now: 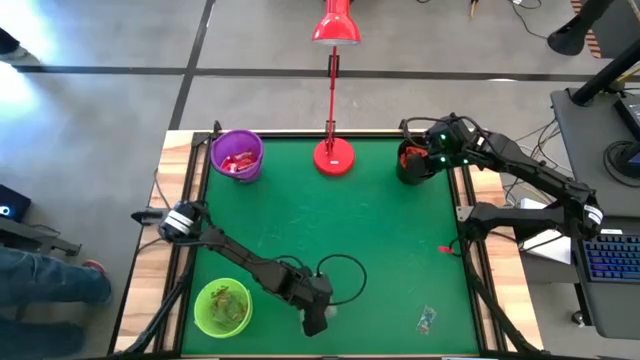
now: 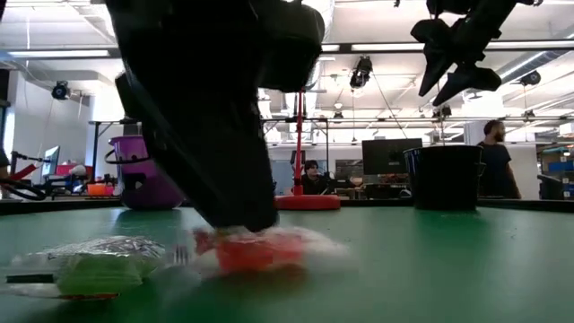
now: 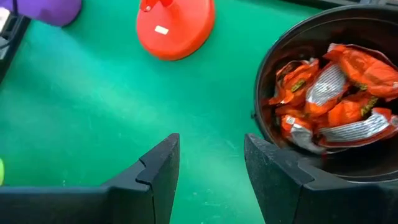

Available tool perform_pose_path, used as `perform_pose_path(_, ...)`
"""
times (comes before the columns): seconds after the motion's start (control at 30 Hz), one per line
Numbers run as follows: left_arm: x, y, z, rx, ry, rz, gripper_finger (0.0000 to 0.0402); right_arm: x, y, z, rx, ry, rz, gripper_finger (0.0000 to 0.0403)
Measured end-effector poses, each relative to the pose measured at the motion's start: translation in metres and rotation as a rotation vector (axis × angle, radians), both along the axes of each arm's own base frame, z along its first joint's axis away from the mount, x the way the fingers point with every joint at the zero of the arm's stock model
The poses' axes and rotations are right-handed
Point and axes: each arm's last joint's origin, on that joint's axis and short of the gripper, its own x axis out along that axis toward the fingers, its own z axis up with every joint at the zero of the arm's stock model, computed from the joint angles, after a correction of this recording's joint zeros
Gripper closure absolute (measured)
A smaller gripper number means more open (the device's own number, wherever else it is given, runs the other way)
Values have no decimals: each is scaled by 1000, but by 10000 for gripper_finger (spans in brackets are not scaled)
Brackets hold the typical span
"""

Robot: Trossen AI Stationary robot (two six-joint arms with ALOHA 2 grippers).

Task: Sort candy
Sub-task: Put the orange gummy into the light green bucket

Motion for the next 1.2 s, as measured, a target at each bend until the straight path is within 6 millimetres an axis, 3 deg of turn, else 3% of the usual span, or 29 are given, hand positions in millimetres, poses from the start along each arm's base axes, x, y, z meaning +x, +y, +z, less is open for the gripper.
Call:
perform_pose_path(0.17, 1, 4, -2, 12, -4, -14, 226, 0, 3, 1, 9, -9, 8, 232)
perform_pose_path(0.67, 6, 5, -5, 53, -59, -101, 393, -6, 11, 8, 4, -57, -4, 232)
perform_pose_path(0.87, 4, 6, -1, 84, -53, -143, 400, -7, 12, 9, 15, -70, -23, 232)
perform_pose_path(1.2, -2, 9, 34, 201, 30, -194, 401, -7, 12, 9, 14, -70, -24, 232)
